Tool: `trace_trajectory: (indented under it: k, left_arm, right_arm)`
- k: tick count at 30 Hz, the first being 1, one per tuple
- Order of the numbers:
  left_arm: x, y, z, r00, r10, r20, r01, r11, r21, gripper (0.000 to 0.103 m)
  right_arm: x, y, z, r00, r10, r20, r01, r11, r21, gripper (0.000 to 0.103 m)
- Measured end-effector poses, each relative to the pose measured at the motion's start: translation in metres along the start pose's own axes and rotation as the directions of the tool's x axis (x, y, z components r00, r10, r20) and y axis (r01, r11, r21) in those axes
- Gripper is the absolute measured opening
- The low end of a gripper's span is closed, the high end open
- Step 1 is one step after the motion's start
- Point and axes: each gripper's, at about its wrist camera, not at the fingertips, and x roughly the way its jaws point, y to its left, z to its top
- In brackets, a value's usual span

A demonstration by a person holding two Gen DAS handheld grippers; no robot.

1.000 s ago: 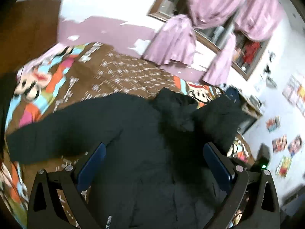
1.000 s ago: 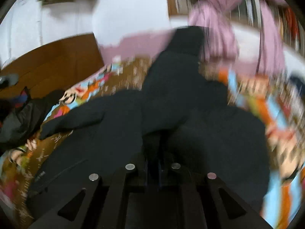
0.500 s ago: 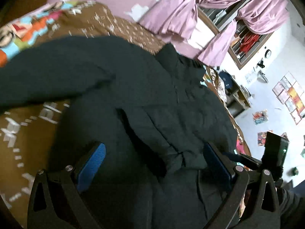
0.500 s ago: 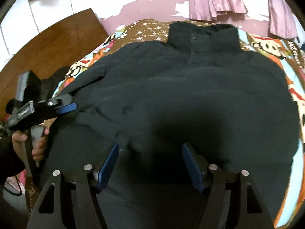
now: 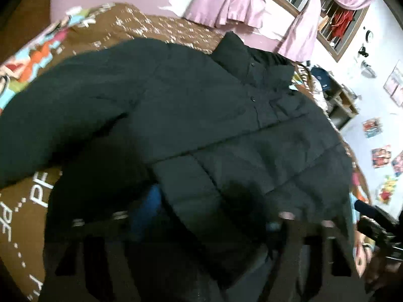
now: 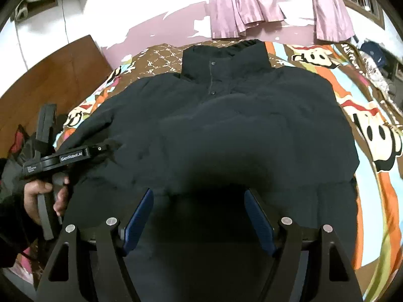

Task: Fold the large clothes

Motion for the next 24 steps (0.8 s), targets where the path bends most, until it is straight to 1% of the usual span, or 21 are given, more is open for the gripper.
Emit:
trace_trajectory:
  k: [1,2,3,4,5,6,7,9,10,11,12,15,18,20,21,23,24]
  left_arm:
    - [-0.002,-0.002,-0.002,0.999,0.041,0.01,-0.041,0.999,0.006,0.032]
    - [-0.004,-0.003,-0.004,0.994,0.109,0.022,-0.109,0.994,0.005,0.014]
    - [-0.005,-0.005,-0.007,0.988,0.151,0.031,-0.151,0.988,0.007,0.009]
    - [-0.005,-0.007,-0.009,0.985,0.17,0.042,-0.17,0.985,0.019,0.007]
    - [-0.007,-0.013,-0.009,0.979,0.193,0.065,-0.196,0.979,0.047,0.003]
    - [-0.009,-0.022,-0.008,0.972,0.213,0.098,-0.222,0.971,0.086,0.003]
    - [-0.011,-0.029,-0.007,0.967,0.223,0.127,-0.237,0.964,0.117,0.003]
    - [-0.023,-0.044,-0.009,0.955,0.22,0.2,-0.258,0.947,0.189,0.002]
    - [-0.023,-0.051,-0.008,0.951,0.211,0.227,-0.261,0.94,0.218,0.002]
    - [-0.025,-0.056,-0.007,0.949,0.196,0.248,-0.256,0.936,0.24,0.001]
    - [-0.03,-0.056,-0.004,0.949,0.171,0.264,-0.238,0.939,0.249,0.001]
    - [-0.027,-0.046,0.009,0.952,0.15,0.268,-0.212,0.952,0.22,0.001]
    - [-0.027,-0.029,0.02,0.944,0.167,0.284,-0.228,0.953,0.198,0.001]
    - [-0.022,-0.019,0.022,0.948,0.177,0.266,-0.234,0.952,0.199,0.001]
    - [-0.021,-0.016,0.021,0.949,0.191,0.253,-0.246,0.947,0.208,0.001]
    - [-0.013,-0.011,0.018,0.947,0.223,0.231,-0.275,0.935,0.224,0.001]
    - [-0.006,-0.006,0.016,0.95,0.236,0.204,-0.279,0.934,0.222,0.001]
  right_arm:
    - [-0.001,0.001,-0.001,1.0,-0.018,0.0,0.018,1.0,-0.014,0.072]
    - [-0.001,0.003,-0.002,0.998,-0.059,0.003,0.059,0.998,-0.033,0.072]
    - [-0.001,0.005,-0.002,0.994,-0.111,0.009,0.111,0.992,-0.054,0.072]
    - [0.0,0.01,-0.003,0.976,-0.215,0.028,0.216,0.972,-0.091,0.072]
    - [0.001,0.012,-0.004,0.963,-0.268,0.038,0.271,0.956,-0.111,0.073]
    - [0.001,0.013,-0.003,0.945,-0.323,0.052,0.327,0.936,-0.131,0.073]
    - [0.001,0.013,-0.003,0.94,-0.336,0.058,0.341,0.93,-0.135,0.073]
    - [0.0,0.012,0.0,0.941,-0.331,0.073,0.338,0.933,-0.126,0.074]
    - [0.0,0.011,0.002,0.941,-0.328,0.08,0.336,0.934,-0.122,0.075]
    - [0.001,0.012,0.004,0.94,-0.329,0.085,0.338,0.933,-0.123,0.076]
    - [0.002,0.011,0.006,0.94,-0.33,0.086,0.339,0.933,-0.124,0.076]
    - [0.006,0.012,0.014,0.942,-0.32,0.096,0.331,0.936,-0.12,0.076]
    - [0.016,0.015,0.025,0.951,-0.292,0.106,0.302,0.947,-0.107,0.076]
    - [0.03,0.018,0.039,0.966,-0.237,0.102,0.246,0.965,-0.088,0.076]
    - [0.04,0.019,0.045,0.973,-0.211,0.09,0.218,0.973,-0.074,0.076]
    - [0.067,0.022,0.059,0.986,-0.157,0.047,0.159,0.986,-0.049,0.076]
    - [0.081,0.024,0.062,0.99,-0.137,0.027,0.138,0.99,-0.043,0.076]
